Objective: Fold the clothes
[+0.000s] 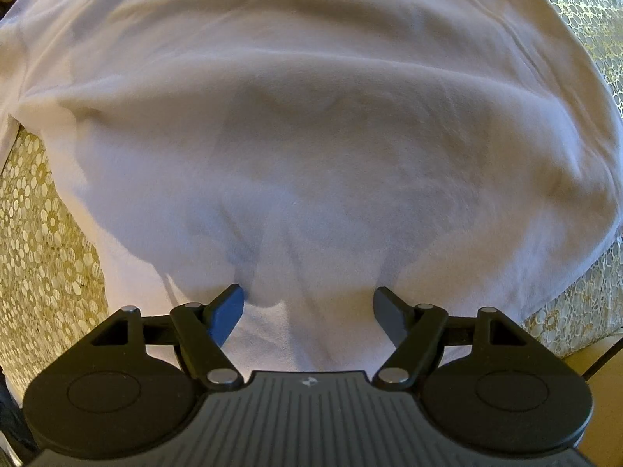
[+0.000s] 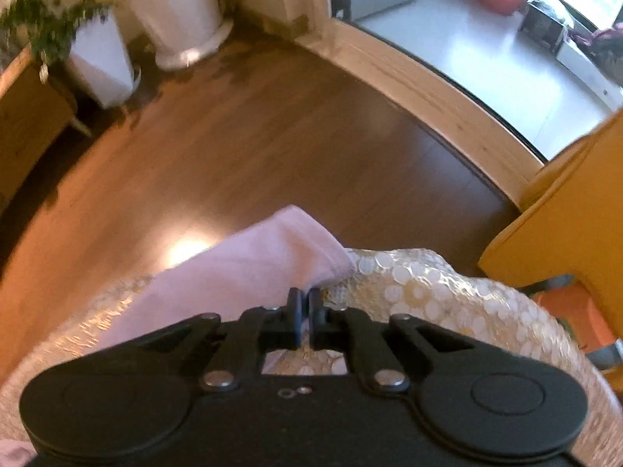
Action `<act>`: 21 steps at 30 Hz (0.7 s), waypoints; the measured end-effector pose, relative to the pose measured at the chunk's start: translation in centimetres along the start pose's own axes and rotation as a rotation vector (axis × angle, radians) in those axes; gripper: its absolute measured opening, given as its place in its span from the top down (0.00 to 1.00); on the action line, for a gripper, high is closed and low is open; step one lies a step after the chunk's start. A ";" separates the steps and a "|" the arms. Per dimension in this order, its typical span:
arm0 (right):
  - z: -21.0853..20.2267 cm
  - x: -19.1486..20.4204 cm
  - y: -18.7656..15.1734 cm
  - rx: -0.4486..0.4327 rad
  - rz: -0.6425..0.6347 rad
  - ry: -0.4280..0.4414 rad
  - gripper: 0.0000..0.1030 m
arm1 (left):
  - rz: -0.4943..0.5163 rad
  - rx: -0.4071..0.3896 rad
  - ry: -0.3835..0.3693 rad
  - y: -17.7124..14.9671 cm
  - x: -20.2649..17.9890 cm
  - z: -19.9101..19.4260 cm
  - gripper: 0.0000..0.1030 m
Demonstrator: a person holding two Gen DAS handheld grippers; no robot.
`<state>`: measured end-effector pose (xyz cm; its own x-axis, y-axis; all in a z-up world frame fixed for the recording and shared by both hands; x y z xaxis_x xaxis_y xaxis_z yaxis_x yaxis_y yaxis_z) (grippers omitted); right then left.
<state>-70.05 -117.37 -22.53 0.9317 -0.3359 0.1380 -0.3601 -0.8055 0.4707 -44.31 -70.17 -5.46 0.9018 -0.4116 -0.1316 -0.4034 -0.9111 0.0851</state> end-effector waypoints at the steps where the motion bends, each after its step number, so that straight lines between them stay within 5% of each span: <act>1: -0.9 -0.5 -0.1 -0.017 0.008 0.006 0.00 | 0.000 0.000 0.000 0.0 -0.1 0.0 0.28; 6: -6.1 -5.4 -1.4 -0.046 0.034 0.009 0.00 | -0.007 -0.007 -0.002 -0.2 -0.5 -0.3 0.28; 14: -6.5 -12.0 -8.3 0.115 0.016 -0.122 0.00 | 0.000 -0.015 0.005 -0.4 -1.7 -0.7 0.28; 21: -7.0 -0.1 -11.1 0.107 -0.384 0.147 0.00 | 0.041 -0.033 -0.005 -1.2 -3.3 -1.7 0.28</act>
<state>-65.77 -104.96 -21.64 0.9932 0.0650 0.0967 0.0184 -0.9072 0.4204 -46.53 -67.65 -3.44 0.8838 -0.4488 -0.1321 -0.4347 -0.8922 0.1226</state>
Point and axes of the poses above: each gripper's, at about its wrist camera, not at the fingertips, and z roughly the way its jaws point, x to its left, y to its top, the point moved 1 cm from there along z, roughly the way its jaws point, and after that the axes turned 9 degrees about -x, right-handed, at the moved point
